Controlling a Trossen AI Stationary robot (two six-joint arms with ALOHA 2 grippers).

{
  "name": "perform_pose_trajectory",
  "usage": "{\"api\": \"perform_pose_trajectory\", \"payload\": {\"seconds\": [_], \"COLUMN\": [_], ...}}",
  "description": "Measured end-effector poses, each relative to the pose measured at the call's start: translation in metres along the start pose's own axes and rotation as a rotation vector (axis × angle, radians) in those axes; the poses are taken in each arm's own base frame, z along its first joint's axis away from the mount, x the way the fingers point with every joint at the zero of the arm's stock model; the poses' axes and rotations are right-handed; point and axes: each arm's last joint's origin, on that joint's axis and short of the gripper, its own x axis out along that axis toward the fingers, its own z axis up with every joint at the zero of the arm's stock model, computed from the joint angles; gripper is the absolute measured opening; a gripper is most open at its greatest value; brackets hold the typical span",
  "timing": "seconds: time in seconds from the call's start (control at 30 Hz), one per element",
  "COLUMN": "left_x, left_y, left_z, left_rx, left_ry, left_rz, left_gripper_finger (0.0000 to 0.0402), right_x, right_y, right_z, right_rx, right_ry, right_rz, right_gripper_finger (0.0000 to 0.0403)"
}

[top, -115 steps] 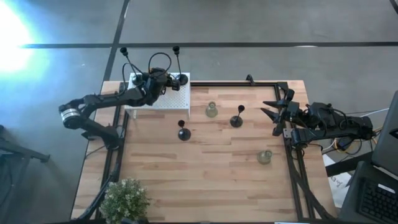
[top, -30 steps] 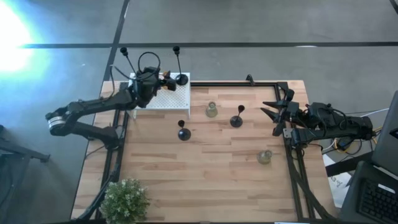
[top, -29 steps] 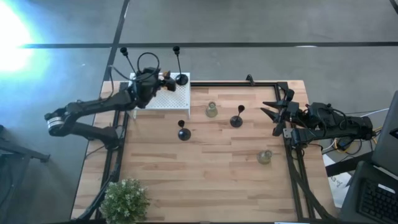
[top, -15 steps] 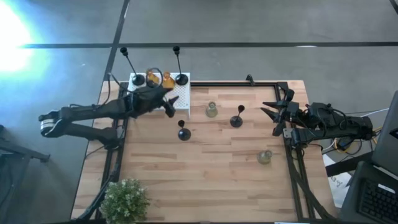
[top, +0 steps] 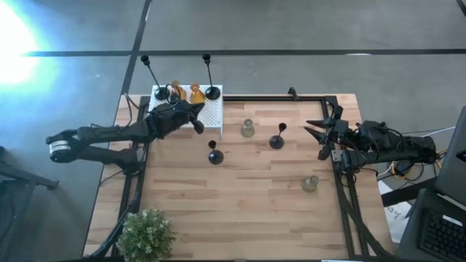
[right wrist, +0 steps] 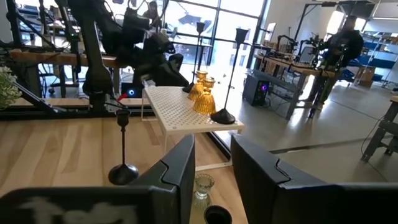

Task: Pick & Place candle stick holders
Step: Put the orange candle holder on the shelf

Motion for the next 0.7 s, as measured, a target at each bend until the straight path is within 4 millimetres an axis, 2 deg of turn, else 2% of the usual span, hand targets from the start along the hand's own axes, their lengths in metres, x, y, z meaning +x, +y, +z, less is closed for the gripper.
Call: {"api": "perform_pose_trajectory", "payload": {"seconds": [0.4, 0.7], "left_x": [0.02, 0.04], "left_y": [0.016, 0.025], "left_z": [-0.007, -0.013], "left_rx": [-0.066, -0.069], "left_ry": [0.052, 0.08], "left_rz": [0.014, 0.06], "left_gripper_finger": [0.0003, 0.0002], "right_x": [0.0, 0.0], "right_y": [0.0, 0.0], "right_z": [0.0, -0.001], "right_rx": [-0.002, -0.003], "right_ry": [0.0, 0.0], "right_rz": [0.0, 0.0], "right_gripper_finger": [0.0084, 0.0096]}}
